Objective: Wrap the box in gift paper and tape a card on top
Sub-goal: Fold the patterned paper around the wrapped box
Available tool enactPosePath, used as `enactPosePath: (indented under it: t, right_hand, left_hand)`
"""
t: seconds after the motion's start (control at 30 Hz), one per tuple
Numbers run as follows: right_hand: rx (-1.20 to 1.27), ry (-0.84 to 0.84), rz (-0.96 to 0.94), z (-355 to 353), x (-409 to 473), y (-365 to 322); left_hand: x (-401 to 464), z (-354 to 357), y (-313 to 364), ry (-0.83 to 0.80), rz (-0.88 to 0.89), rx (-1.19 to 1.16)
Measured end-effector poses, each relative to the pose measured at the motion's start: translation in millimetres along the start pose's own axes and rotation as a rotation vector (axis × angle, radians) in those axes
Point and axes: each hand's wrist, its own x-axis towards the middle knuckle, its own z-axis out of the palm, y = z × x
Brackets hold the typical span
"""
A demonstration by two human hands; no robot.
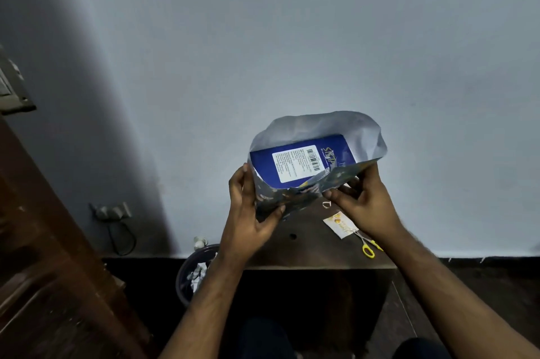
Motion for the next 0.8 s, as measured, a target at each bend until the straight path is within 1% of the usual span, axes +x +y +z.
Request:
enactPosePath:
  t: [0.1, 0.2, 0.3, 0.4, 0.53, 0.57, 0.7, 0.8]
  right_hand:
    - [0.008, 0.041, 0.006, -1, -5, -4]
    - [0.030, 0.036, 0.001, -4, -7, -14]
    - [0.032, 0.038, -0.064, -13, -7, -29]
    - [-0.026, 0.042, -0.151, -20, -4, -41]
    - [-0.069, -0.003, -0.224, -28, 1, -47]
    - [-0.085, -0.023, -0.241, -29, 1, -46]
    - [-0.157, -0.117, -0.265, -32, 1, -43]
    - [-0.272, -0.143, -0.352, -33, 1, -45]
  left_hand:
    - [1, -3, 3, -0.029, 0.001, 0.019]
    - [7, -10, 10, -0.026, 0.057, 0.012]
    - [15, -19, 20, -0.036, 0.124, -0.011]
    - [21, -21, 29, -0.025, 0.111, -0.028]
    - [20, -17, 31, -0.024, 0.103, -0.031]
    - [18, -16, 32, -0.039, 0.089, -0.041]
    - [11, -8, 14, -0.085, -0.080, -0.153]
    - [9, -4, 10, -0.130, -0.230, -0.255]
